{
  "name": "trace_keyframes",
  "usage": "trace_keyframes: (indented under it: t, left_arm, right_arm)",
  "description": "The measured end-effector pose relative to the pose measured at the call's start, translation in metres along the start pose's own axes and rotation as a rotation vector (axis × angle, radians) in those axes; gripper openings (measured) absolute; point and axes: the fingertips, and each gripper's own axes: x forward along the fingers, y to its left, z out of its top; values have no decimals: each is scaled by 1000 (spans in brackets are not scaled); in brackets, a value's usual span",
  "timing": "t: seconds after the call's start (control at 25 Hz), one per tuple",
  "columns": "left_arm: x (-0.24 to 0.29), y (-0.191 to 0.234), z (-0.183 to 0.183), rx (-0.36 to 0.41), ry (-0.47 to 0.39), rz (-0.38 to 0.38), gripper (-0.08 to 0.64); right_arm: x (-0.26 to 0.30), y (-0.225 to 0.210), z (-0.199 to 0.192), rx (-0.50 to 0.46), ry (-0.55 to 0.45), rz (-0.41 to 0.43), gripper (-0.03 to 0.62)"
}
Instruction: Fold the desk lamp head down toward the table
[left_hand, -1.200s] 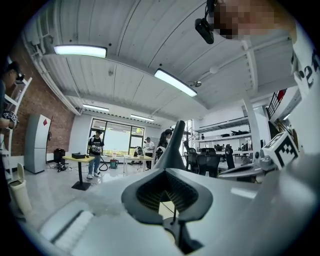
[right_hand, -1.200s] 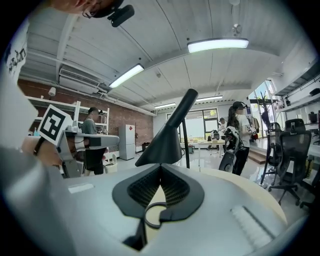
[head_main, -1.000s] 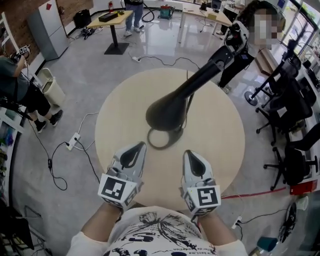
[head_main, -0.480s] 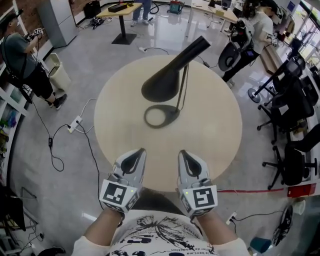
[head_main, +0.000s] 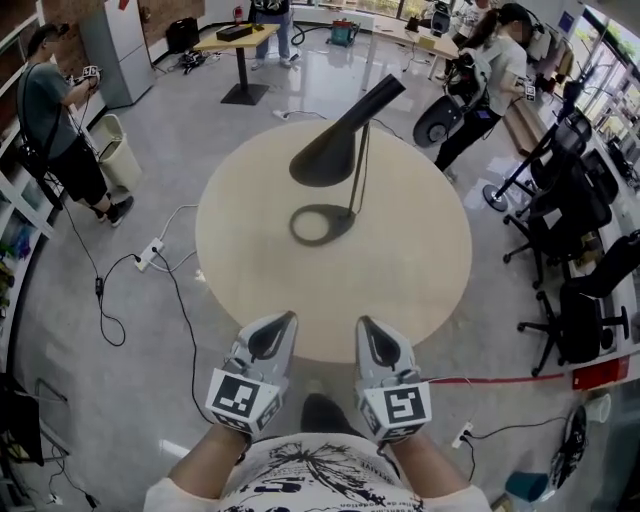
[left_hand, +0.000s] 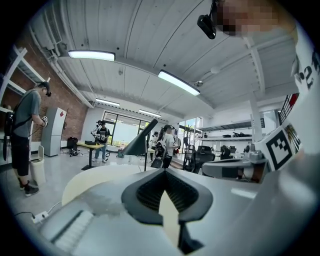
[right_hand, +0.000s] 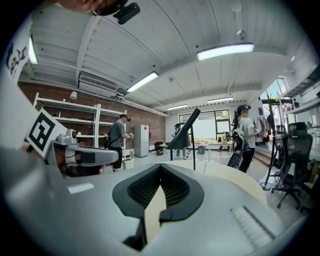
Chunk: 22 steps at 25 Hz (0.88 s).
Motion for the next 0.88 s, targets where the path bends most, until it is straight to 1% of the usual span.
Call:
trace_keyframes:
  t: [0.2, 0.32, 0.44, 0.68, 0.88]
  left_arm:
    - [-66, -18, -1, -15, -32, -7, 3]
    - [-106, -27, -8, -4, -32, -27, 3]
    - [-135, -39, -19, -14, -22, -38, 3]
    - [-176, -67, -38, -52, -2, -70, 3]
    - [-195, -86, -43, -71, -9, -63, 3]
  right_arm:
    - [-44, 42, -3, -27, -24, -23, 9]
    - [-72, 73, -7, -16, -36, -43, 9]
    - [-101, 97, -12, -30, -44, -51, 9]
    - [-153, 121, -30, -11, -19, -95, 9]
    - [-179, 128, -35, -11, -13, -85, 9]
